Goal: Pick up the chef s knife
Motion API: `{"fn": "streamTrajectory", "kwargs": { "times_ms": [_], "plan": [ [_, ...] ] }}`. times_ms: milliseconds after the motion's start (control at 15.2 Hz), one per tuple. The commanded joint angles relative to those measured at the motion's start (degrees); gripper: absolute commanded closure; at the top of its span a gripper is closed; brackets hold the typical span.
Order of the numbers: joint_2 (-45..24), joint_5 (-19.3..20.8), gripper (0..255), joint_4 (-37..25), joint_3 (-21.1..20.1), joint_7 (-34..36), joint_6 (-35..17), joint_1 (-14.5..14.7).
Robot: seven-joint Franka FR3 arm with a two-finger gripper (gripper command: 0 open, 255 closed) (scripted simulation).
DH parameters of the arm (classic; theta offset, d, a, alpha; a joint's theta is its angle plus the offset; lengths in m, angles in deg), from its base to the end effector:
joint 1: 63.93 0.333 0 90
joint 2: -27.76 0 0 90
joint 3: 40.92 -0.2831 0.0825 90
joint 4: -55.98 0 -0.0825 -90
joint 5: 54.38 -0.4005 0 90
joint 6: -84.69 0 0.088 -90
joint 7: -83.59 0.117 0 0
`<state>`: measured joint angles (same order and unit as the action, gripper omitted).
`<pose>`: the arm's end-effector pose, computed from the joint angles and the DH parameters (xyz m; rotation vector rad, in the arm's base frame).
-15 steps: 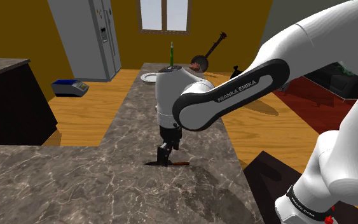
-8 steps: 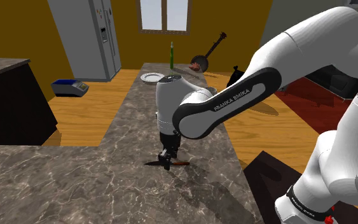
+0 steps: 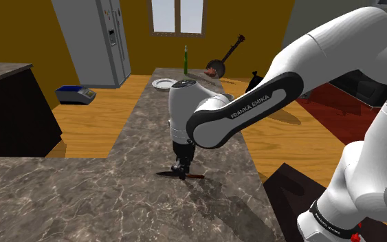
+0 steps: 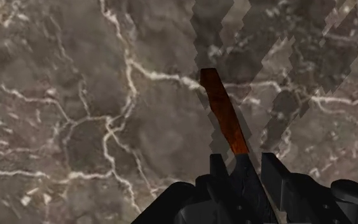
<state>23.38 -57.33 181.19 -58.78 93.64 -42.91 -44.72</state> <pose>0.4368 0.3329 0.2994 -3.0203 -0.6739 0.0840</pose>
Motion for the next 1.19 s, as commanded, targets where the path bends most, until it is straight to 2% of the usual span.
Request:
{"fn": "streamTrajectory", "kwargs": {
  "times_ms": [0, 990, 1122],
  "plan": [
    [-0.1, -0.2, 255, 0.4, -0.3, 0.1, -0.2, 0.3],
    [5.4, -1.7, 255, -5.6, -0.1, -0.6, 11.0, 0.0],
    [5.5, -1.7, 255, -5.6, -0.1, -0.6, 11.1, 0.0]
  ]
}}
